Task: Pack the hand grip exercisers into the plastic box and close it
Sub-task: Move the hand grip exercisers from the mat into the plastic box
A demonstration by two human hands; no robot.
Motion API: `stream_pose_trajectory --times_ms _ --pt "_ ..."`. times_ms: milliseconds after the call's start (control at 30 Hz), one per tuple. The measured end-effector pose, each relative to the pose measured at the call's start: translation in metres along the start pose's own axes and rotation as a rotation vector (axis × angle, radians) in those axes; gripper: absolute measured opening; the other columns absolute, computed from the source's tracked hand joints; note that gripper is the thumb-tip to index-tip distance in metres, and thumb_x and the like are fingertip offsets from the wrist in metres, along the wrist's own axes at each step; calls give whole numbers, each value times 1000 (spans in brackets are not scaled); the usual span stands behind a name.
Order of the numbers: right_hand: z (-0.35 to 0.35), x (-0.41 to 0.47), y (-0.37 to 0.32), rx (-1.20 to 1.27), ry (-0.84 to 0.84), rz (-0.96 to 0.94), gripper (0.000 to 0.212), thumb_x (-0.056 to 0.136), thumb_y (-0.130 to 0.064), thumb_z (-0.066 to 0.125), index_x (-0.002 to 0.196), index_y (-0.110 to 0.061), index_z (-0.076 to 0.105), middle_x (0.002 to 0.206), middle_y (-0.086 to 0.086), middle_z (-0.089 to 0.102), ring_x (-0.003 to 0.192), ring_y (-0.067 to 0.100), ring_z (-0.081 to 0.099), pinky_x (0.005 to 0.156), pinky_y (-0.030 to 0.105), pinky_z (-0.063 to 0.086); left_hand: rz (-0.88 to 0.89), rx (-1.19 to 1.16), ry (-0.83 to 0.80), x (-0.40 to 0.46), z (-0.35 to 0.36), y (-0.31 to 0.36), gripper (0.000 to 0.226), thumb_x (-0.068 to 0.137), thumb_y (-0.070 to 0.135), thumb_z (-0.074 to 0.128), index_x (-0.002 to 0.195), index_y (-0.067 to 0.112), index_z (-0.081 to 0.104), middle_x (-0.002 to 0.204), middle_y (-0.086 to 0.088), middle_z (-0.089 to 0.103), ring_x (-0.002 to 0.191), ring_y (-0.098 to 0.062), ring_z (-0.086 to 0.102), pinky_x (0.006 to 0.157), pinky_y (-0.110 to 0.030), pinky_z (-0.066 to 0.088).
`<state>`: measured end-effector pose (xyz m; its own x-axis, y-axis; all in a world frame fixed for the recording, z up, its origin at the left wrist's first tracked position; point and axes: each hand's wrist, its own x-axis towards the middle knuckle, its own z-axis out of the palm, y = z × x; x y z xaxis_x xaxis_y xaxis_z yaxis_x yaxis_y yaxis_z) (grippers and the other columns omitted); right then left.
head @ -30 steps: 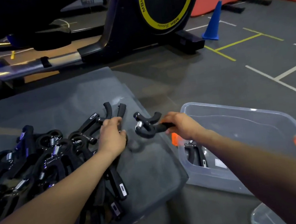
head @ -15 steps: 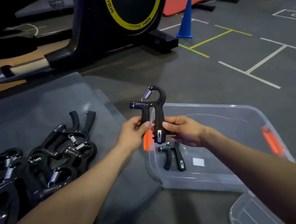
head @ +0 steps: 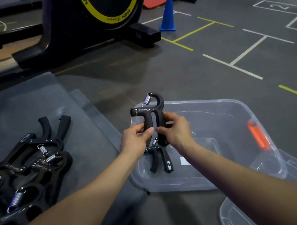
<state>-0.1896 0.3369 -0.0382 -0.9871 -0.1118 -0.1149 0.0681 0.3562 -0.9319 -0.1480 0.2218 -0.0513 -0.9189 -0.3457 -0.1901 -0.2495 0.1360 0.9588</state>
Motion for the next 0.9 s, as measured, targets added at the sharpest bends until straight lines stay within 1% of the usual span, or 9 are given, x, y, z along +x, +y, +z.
stream_pose_trajectory --times_ms 100,233,333,400,500,600,700,800,900 --pt "1 9 22 -19 25 113 45 75 6 68 116 -10 64 90 2 64 81 27 66 81 46 57 110 331 -2 2 -8 -6 30 93 17 54 121 10 61 111 6 59 100 -10 58 88 -12 37" --pt "-1 18 58 -104 50 243 38 71 6 71 107 -6 67 85 1 62 74 21 59 77 39 57 231 530 138 8 -17 -20 35 91 10 53 126 10 56 130 -3 50 118 -20 50 95 -11 26" --pt "4 26 84 -194 35 345 41 66 4 73 106 -8 69 82 2 64 75 19 60 83 39 56 233 555 136 17 -16 -26 43 91 7 52 134 10 48 138 -2 44 126 -17 43 93 -2 17" --pt "9 34 94 -228 4 427 42 65 2 76 105 -9 68 81 3 63 76 19 60 86 38 56 237 561 126 22 -14 -27 45 92 7 50 136 9 44 142 -1 40 129 -16 41 97 -4 17" --pt "15 46 101 -236 -59 528 39 66 -1 79 102 -10 66 82 6 61 76 19 56 79 31 53 246 573 119 28 -11 -30 47 93 7 46 140 9 40 145 1 36 131 -13 39 98 -2 15" --pt "23 53 102 -289 -90 547 19 66 0 77 79 -7 66 75 6 58 71 17 52 68 27 46 254 579 158 29 -8 -31 46 94 9 44 140 10 39 145 3 36 131 -12 39 97 -2 16" --pt "30 57 109 -330 -95 557 32 66 1 75 59 -16 49 70 3 56 71 18 53 67 27 47 261 572 172 28 -7 -33 44 97 14 41 141 11 40 145 4 36 130 -10 40 98 -2 17" --pt "31 55 118 -331 -100 536 29 67 2 75 70 -14 51 77 3 58 77 16 54 80 33 53 276 573 178 26 -6 -35 44 97 15 41 141 12 40 145 5 36 130 -9 39 97 0 15" --pt "30 52 122 -318 -100 507 30 68 2 74 88 -13 58 84 2 58 80 13 51 83 32 52 275 572 192 25 -5 -35 43 97 16 41 140 13 40 144 5 37 130 -9 39 98 -1 16"
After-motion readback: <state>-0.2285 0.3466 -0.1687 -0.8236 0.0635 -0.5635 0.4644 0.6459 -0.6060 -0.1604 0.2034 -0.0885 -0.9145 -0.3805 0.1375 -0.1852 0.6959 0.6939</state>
